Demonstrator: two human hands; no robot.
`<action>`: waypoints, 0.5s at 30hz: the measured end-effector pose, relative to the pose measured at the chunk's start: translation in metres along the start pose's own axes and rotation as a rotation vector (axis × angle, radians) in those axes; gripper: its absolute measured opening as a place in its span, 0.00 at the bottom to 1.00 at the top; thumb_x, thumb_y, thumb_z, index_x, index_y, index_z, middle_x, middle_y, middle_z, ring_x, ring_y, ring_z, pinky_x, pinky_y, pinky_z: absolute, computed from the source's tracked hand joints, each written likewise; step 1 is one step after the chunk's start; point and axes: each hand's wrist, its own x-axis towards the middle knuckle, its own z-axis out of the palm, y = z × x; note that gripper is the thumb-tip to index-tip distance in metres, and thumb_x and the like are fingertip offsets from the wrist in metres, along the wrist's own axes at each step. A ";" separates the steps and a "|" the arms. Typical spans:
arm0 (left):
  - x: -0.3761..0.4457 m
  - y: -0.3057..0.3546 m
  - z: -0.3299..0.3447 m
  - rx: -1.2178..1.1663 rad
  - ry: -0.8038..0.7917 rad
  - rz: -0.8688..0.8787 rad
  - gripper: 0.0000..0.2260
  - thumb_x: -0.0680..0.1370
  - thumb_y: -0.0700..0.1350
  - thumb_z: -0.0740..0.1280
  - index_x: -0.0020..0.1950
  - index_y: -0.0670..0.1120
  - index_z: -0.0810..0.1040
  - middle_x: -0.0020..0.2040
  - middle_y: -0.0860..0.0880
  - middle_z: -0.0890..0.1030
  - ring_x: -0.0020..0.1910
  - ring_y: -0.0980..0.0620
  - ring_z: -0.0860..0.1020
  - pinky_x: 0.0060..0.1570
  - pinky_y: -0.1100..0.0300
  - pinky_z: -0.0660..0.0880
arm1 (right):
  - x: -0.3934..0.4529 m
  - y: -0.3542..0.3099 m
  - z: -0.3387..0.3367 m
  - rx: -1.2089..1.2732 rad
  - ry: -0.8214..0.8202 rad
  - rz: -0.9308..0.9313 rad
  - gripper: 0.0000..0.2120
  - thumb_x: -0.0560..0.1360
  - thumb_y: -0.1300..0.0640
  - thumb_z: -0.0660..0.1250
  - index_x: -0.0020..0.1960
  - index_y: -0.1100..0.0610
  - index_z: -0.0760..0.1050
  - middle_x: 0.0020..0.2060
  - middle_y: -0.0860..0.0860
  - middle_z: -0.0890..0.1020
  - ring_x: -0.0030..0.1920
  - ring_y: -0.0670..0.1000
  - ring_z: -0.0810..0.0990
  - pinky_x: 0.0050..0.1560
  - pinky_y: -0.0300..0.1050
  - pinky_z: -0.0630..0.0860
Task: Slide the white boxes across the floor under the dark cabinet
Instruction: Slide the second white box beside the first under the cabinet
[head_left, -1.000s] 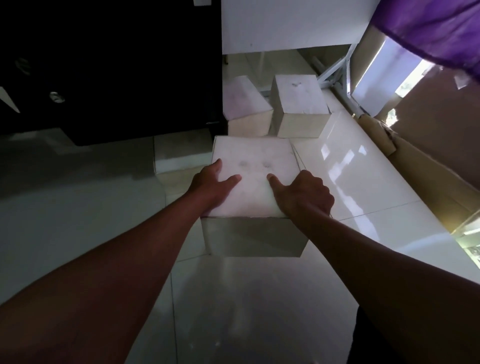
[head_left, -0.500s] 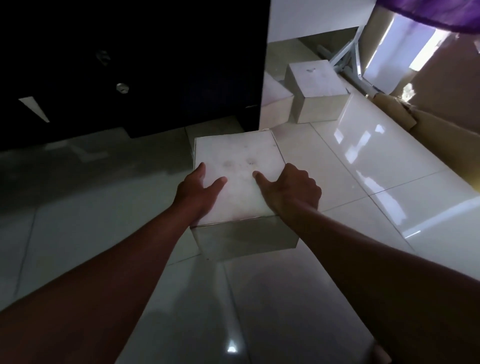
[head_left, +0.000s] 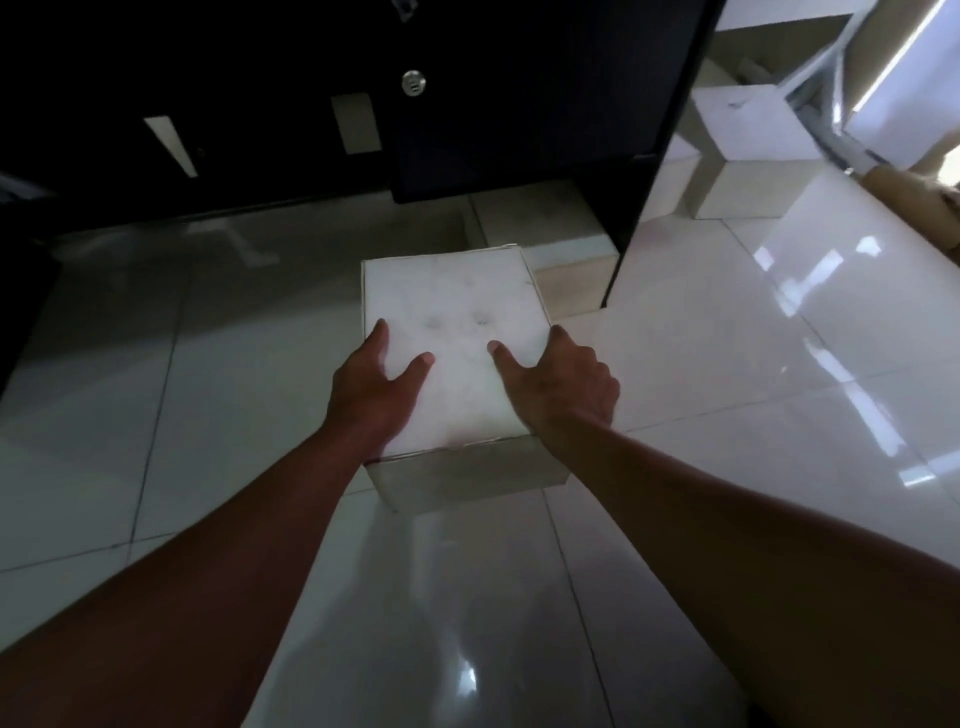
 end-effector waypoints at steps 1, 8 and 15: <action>0.002 -0.007 0.001 -0.004 0.011 -0.003 0.37 0.73 0.67 0.64 0.78 0.55 0.58 0.76 0.51 0.65 0.73 0.48 0.66 0.59 0.63 0.59 | 0.000 -0.002 0.009 0.014 -0.005 -0.006 0.34 0.72 0.26 0.55 0.60 0.54 0.72 0.38 0.48 0.75 0.37 0.51 0.73 0.41 0.46 0.67; 0.007 -0.041 0.027 -0.011 0.042 -0.026 0.36 0.74 0.65 0.65 0.78 0.54 0.58 0.77 0.53 0.64 0.74 0.52 0.64 0.61 0.66 0.56 | 0.007 0.009 0.056 0.043 -0.010 -0.030 0.34 0.72 0.27 0.56 0.61 0.54 0.71 0.44 0.52 0.81 0.40 0.53 0.74 0.43 0.48 0.67; 0.006 -0.057 0.056 -0.037 0.037 -0.072 0.36 0.74 0.63 0.66 0.78 0.54 0.59 0.77 0.53 0.64 0.73 0.53 0.65 0.62 0.66 0.58 | 0.014 0.027 0.086 0.065 -0.032 -0.046 0.34 0.73 0.28 0.56 0.65 0.55 0.70 0.47 0.53 0.82 0.44 0.55 0.78 0.43 0.49 0.65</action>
